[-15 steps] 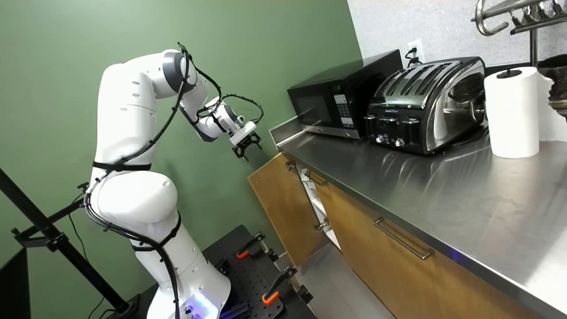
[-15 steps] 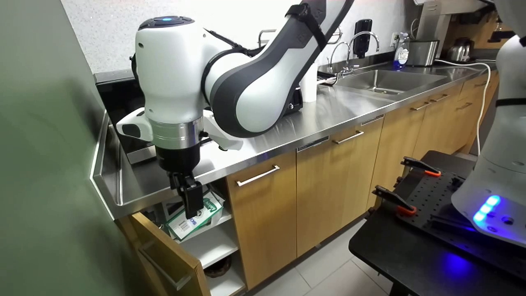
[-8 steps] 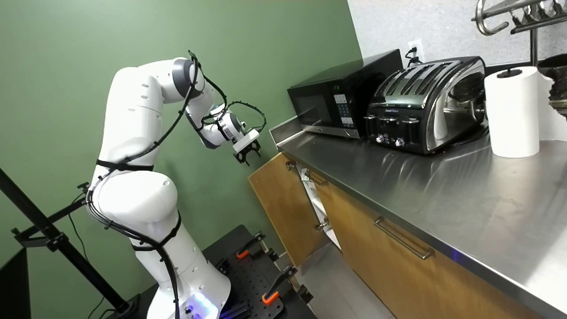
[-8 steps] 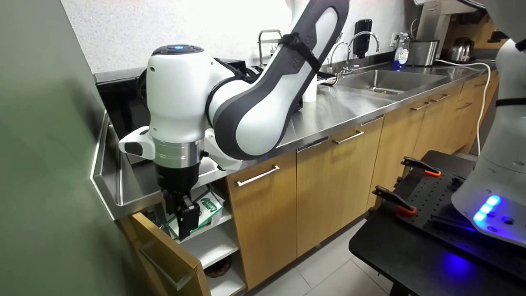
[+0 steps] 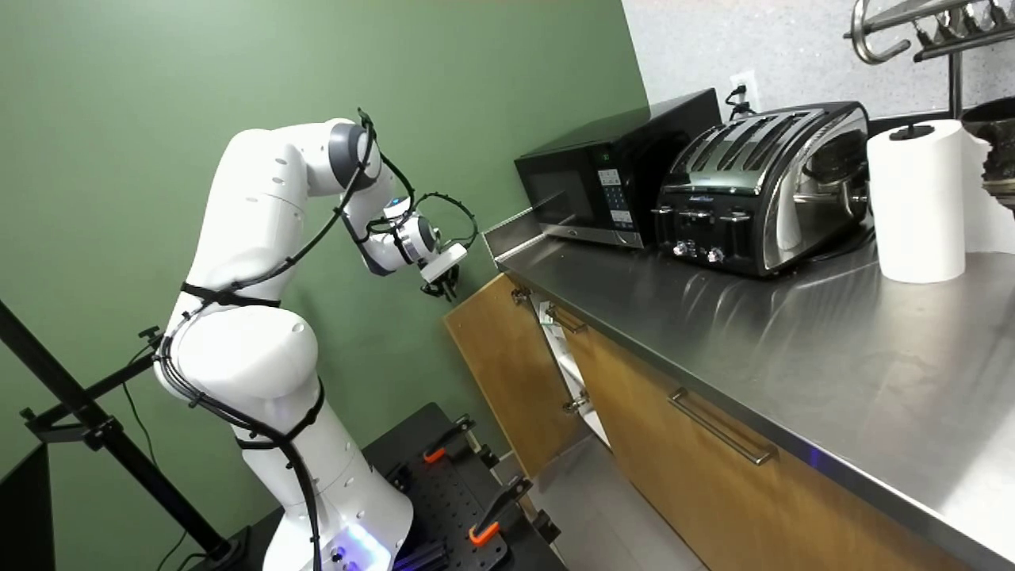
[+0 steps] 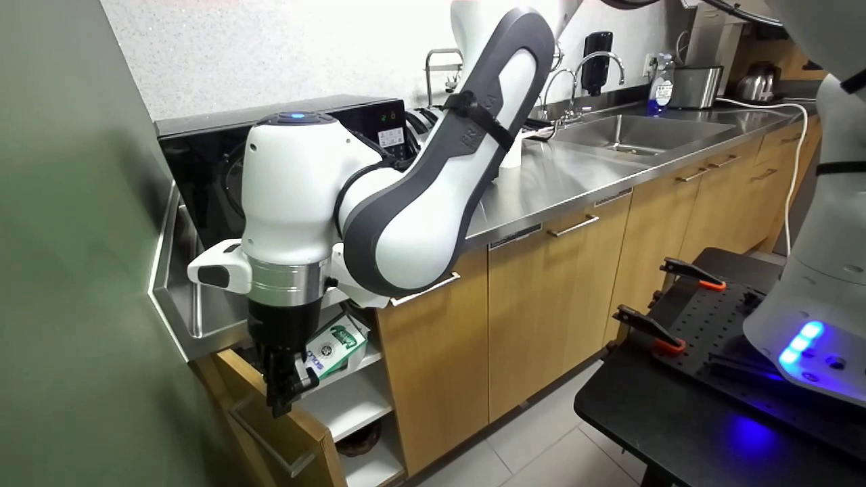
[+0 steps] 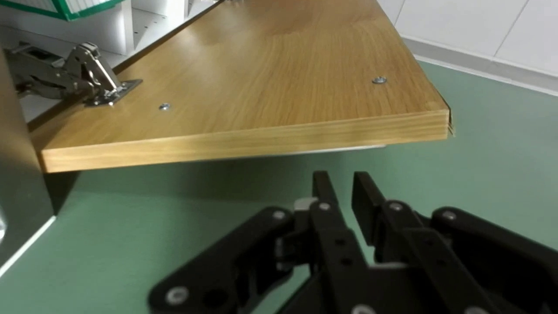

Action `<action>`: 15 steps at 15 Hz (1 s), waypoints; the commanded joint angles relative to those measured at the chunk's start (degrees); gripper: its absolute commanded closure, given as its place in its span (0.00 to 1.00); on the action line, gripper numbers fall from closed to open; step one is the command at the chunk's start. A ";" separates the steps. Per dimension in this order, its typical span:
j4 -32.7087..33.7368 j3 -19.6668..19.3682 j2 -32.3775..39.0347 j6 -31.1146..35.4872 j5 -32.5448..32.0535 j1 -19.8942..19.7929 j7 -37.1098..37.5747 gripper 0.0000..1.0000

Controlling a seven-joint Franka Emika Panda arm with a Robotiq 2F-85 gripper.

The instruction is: Close the cupboard on the left

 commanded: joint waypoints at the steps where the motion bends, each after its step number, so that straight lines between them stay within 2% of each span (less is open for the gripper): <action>1: 2.99 1.76 3.15 -0.56 2.26 -0.39 -3.96 1.00; 7: 6.18 -0.41 5.09 -8.95 2.06 2.74 -2.75 1.00; 13: 11.01 -7.37 4.32 -23.64 -2.52 9.75 -1.57 1.00; 15: 12.30 -9.74 5.06 -26.17 -5.60 11.31 -2.59 1.00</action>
